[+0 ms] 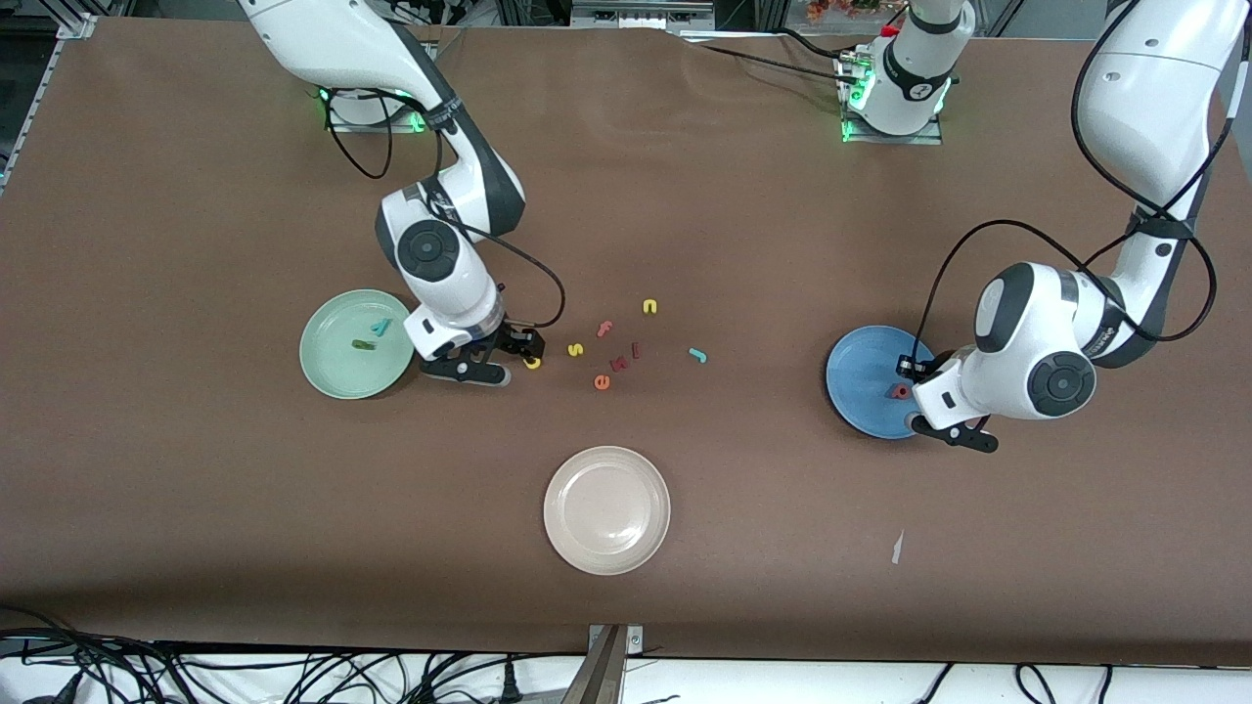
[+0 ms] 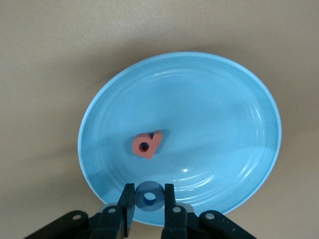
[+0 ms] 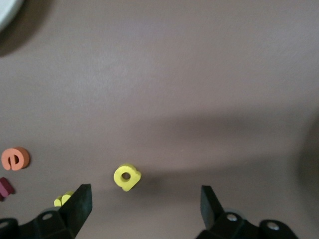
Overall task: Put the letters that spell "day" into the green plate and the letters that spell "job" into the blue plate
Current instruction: 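Grasp the yellow a with the right gripper while the left gripper grasps the teal letter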
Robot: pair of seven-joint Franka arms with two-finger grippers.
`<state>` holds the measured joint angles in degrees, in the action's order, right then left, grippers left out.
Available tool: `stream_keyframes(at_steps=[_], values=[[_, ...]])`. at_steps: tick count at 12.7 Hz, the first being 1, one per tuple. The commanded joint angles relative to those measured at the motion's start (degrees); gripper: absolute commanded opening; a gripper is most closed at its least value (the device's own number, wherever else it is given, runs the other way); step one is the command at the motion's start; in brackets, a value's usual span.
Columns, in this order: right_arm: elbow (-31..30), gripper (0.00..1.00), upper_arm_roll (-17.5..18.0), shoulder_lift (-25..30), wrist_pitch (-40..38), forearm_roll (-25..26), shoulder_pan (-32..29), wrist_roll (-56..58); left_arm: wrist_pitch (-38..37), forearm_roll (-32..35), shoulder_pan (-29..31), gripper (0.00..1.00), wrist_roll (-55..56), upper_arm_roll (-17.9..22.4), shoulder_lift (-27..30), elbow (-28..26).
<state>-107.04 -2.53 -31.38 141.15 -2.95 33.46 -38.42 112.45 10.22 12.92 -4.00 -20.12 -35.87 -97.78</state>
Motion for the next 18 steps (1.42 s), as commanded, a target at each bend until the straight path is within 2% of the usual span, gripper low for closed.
stream_keyframes(at_steps=[1,3,6,8,11,13,16,18], values=[[1.7,0.96,-0.7,-3.0,3.1,-0.6,2.5,-3.5,-0.2,-0.4,-0.1,0.99,-1.2,-0.4,-0.3,-0.4],[1.7,0.96,-0.9,-4.4,4.6,-0.6,2.9,-3.9,-0.6,-1.0,-0.5,1.0,-0.7,-0.9,0.2,-0.3],[1.7,0.95,-2.0,-5.8,6.1,-0.6,3.7,-3.9,-2.3,-1.2,-1.7,1.0,3.9,-5.2,1.4,0.5],[1.7,0.91,-2.0,-6.3,6.3,-0.6,4.2,-3.9,-2.2,-1.0,-2.6,1.0,15.3,-9.1,1.4,0.5],[1.7,0.87,-2.0,-7.2,7.3,-0.6,4.3,-3.9,-0.7,-1.2,-8.8,1.0,32.0,-9.3,0.7,0.6],[1.6,0.74,-2.0,-8.0,8.3,-0.7,4.4,-3.9,4.4,-1.3,-13.0,1.0,43.2,-9.3,-0.6,0.6],[1.6,0.47,-2.1,-7.9,8.2,-0.6,4.3,-3.7,11.5,-1.3,-16.9,1.0,57.3,-9.4,-4.8,0.5],[1.6,0.37,-2.8,-7.6,8.1,-0.7,4.2,-3.0,14.8,-1.2,-19.0,0.99,67.2,-9.2,-6.3,0.6]])
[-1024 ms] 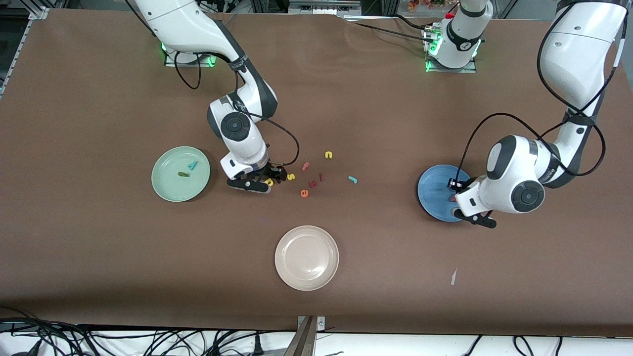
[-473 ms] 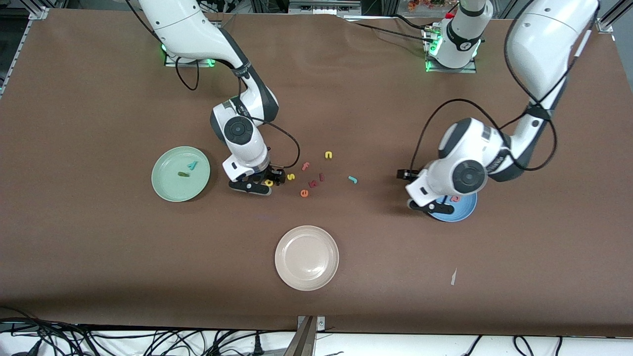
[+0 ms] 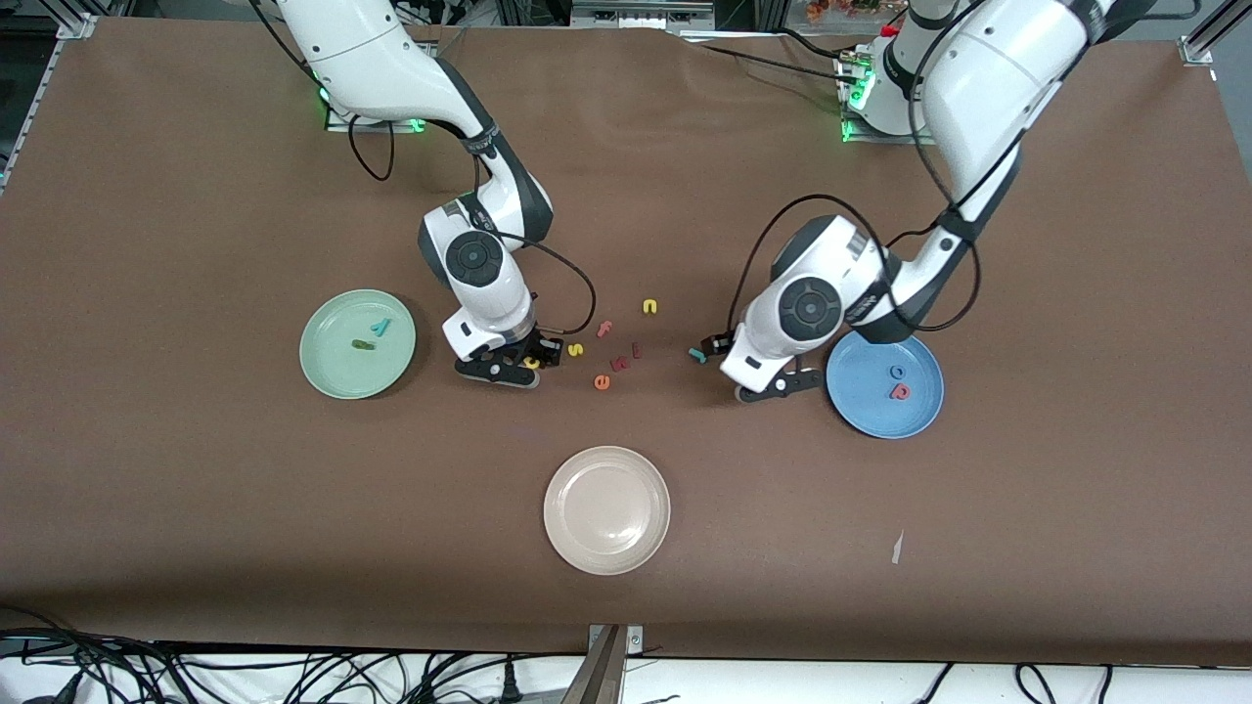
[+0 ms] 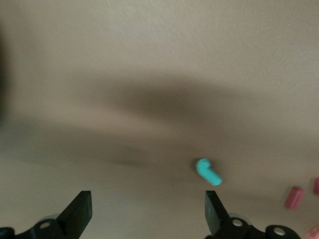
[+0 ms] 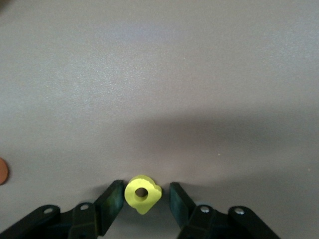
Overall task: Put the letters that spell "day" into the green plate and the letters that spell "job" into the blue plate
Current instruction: 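Grasp the yellow a with the right gripper while the left gripper grasps the teal letter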
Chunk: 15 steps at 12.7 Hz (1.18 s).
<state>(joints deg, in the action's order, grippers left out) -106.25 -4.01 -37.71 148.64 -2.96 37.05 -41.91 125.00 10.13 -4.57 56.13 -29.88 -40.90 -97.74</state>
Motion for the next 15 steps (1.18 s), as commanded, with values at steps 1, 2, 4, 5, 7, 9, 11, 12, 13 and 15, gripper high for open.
stream_keyframes(at_steps=[1,2,4,5,7,9,11,12,13,15], values=[[0.8,0.33,-1.4,-1.1,0.4,-0.6,0.7,0.7,2.3,-1.2,-1.5,0.93,9.8,0.5,-1.7,0.5],[0.8,0.29,-1.4,-1.0,0.3,-0.6,0.7,0.9,2.5,-1.2,-1.5,0.81,11.6,0.5,-1.8,0.6],[0.8,0.24,-1.5,-0.4,0.3,-0.6,0.6,1.0,4.5,-1.2,-1.8,0.65,15.4,0.4,-2.6,0.6],[0.7,0.24,-1.5,-0.1,-0.1,-0.6,0.6,1.0,6.0,-1.2,-2.1,0.63,16.3,0.4,-3.0,0.6],[0.6,0.24,-1.5,2.2,-3.0,-0.1,0.2,1.3,7.7,-1.3,-2.4,0.64,16.6,0.5,-4.2,2.2],[-0.2,0.24,-1.5,7.0,-9.5,0.0,-2.3,6.2,7.7,-1.2,-3.7,0.64,16.8,0.5,-5.6,4.5],[-2.2,0.24,-1.5,11.8,-15.1,0.1,-5.6,12.3,7.7,-1.1,-4.1,0.57,16.8,0.7,-5.6,4.1],[-3.9,0.24,-1.5,14.0,-16.4,0.1,-7.4,16.6,7.7,-1.1,-4.2,0.55,16.7,0.7,-5.8,4.1],[-6.0,0.24,-1.5,16.2,-17.6,0.1,-9.5,20.9,7.7,-1.0,-4.2,0.55,16.7,0.8,-6.2,4.1],[-10.5,0.24,-1.5,21.2,-18.6,0.2,-14.2,28.3,7.7,-1.0,-4.2,0.53,16.7,0.8,-6.2,3.8]])
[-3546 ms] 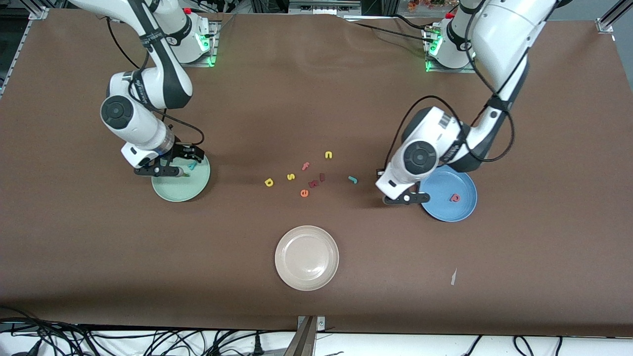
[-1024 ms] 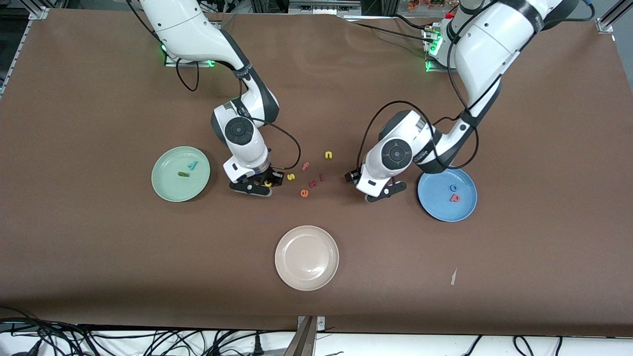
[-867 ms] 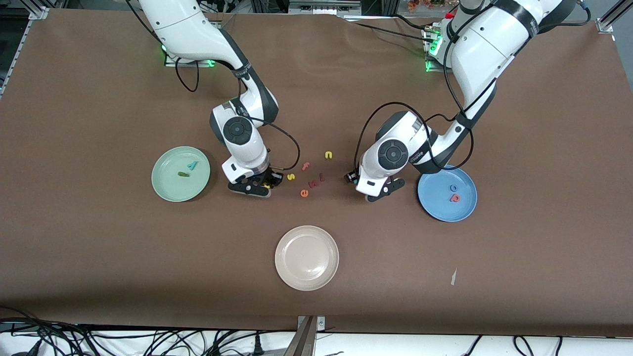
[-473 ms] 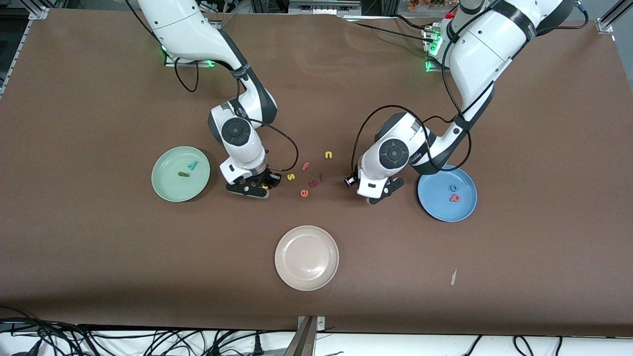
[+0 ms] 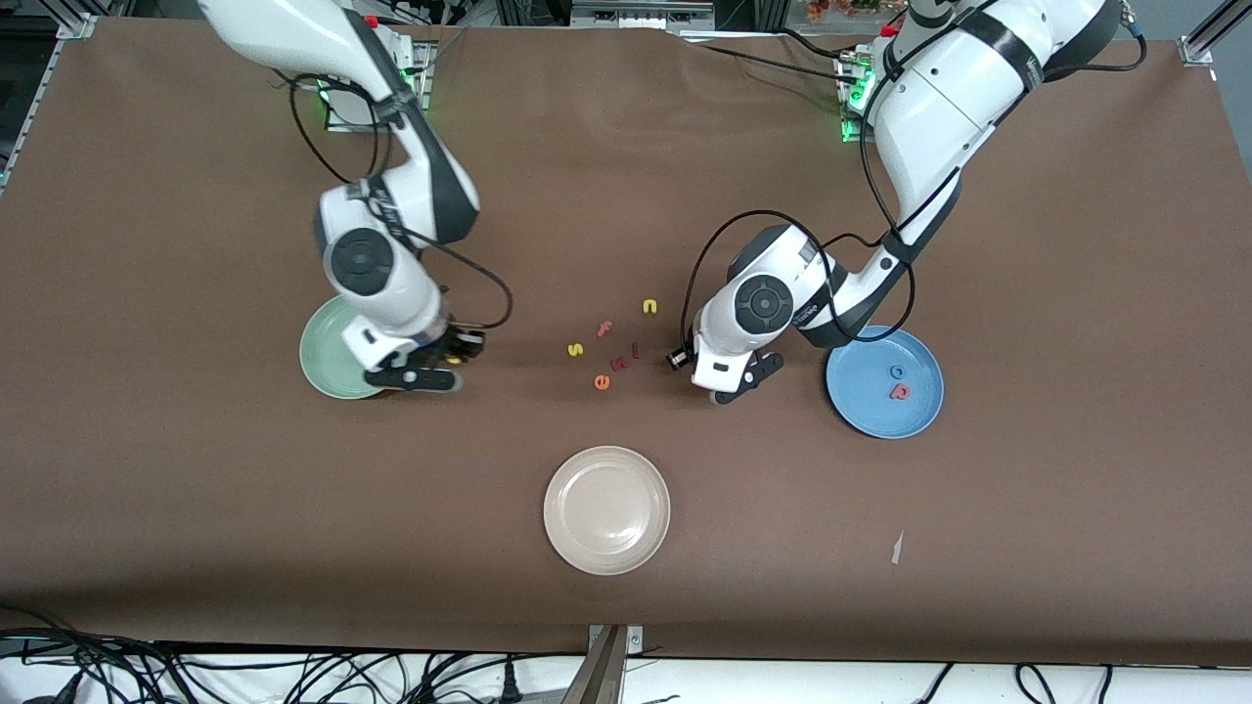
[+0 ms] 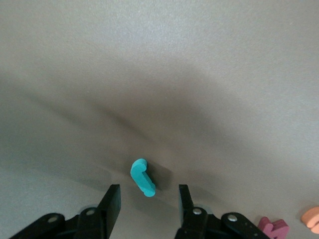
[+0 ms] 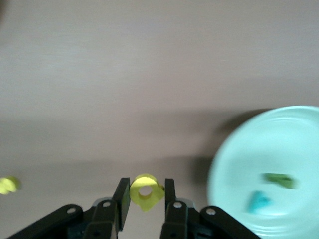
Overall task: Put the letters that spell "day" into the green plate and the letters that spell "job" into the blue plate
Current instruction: 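Place the yellow a on the green plate while the left gripper places the teal letter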
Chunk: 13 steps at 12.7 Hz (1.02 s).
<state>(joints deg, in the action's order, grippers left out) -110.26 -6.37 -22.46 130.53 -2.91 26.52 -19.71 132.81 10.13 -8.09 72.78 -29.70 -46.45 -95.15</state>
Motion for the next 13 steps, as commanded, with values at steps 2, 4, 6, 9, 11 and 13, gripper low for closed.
stream_keyframes(at_steps=[2,4,6,9,11,13], values=[[-9.2,0.24,0.8,10.2,-4.2,1.1,-7.7,11.9,-0.2,-0.9,-0.5,0.44,0.1,0.8,-0.7,1.0],[-12.5,0.24,0.7,13.8,-5.1,4.1,-10.2,14.7,-0.2,-0.9,-0.3,0.27,0.1,0.8,-0.7,1.0],[-14.7,0.25,0.7,15.4,-4.8,7.8,-12.1,15.7,-0.2,-0.9,-0.3,0.04,0.1,0.8,-0.7,1.0],[-16.2,0.26,0.6,15.6,-2.7,8.0,-13.8,17.1,-1.5,-0.7,0.1,0.0,0.0,0.8,0.0,1.1],[-16.3,0.26,0.6,15.6,-2.2,8.0,-14.0,17.1,-7.6,-0.4,0.3,0.0,-0.3,0.6,2.5,2.0],[-17.4,0.27,0.6,16.0,-2.0,8.0,-14.2,17.2,-13.6,-0.2,1.5,0.0,-1.8,0.6,6.1,2.0]])
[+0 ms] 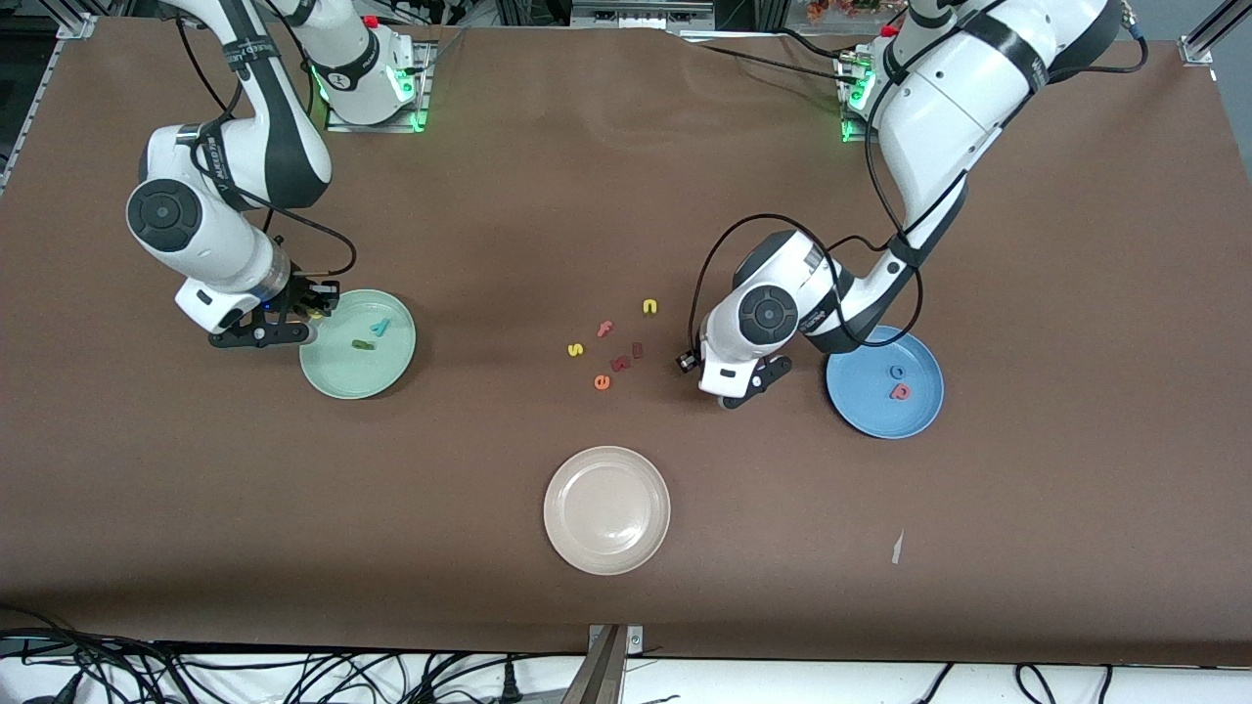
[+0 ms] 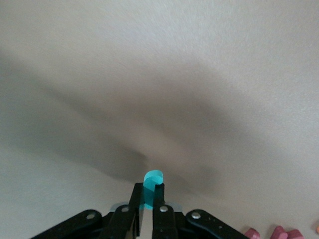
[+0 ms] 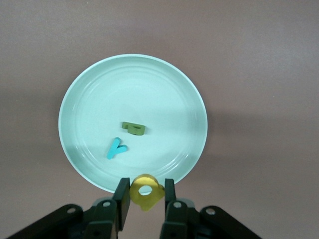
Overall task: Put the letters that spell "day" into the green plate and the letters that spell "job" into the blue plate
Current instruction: 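Place the yellow a on the green plate while the left gripper places the teal letter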
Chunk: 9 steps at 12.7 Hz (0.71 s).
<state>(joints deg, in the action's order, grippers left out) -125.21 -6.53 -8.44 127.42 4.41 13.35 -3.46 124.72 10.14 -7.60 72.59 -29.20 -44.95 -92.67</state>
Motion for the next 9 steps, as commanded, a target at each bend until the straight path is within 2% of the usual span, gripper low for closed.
stream_keyframes(at_steps=[1,4,7,8,9], values=[[-2.9,0.27,0.6,1.9,1.9,0.7,-1.1,0.9,-8.4,-0.1,2.0,0.0,-4.7,0.1,5.8,-0.5],[-2.9,0.27,-0.5,-0.6,6.0,0.7,-1.2,1.1,-15.6,-0.1,7.7,0.0,-19.2,0.1,9.0,-0.5],[-1.4,0.3,-0.5,-5.4,12.7,0.3,-1.1,0.9,-18.6,-0.2,15.3,0.0,-35.0,0.0,10.0,-0.8],[-1.5,0.49,-0.4,-6.8,14.5,0.1,-1.0,0.4,-18.7,-0.2,17.6,0.0,-40.1,0.1,9.9,-1.1],[-1.6,0.99,-0.4,-7.4,15.4,0.1,-0.9,0.2,-18.7,-0.2,19.2,0.0,-44.7,0.2,9.5,-1.5]])
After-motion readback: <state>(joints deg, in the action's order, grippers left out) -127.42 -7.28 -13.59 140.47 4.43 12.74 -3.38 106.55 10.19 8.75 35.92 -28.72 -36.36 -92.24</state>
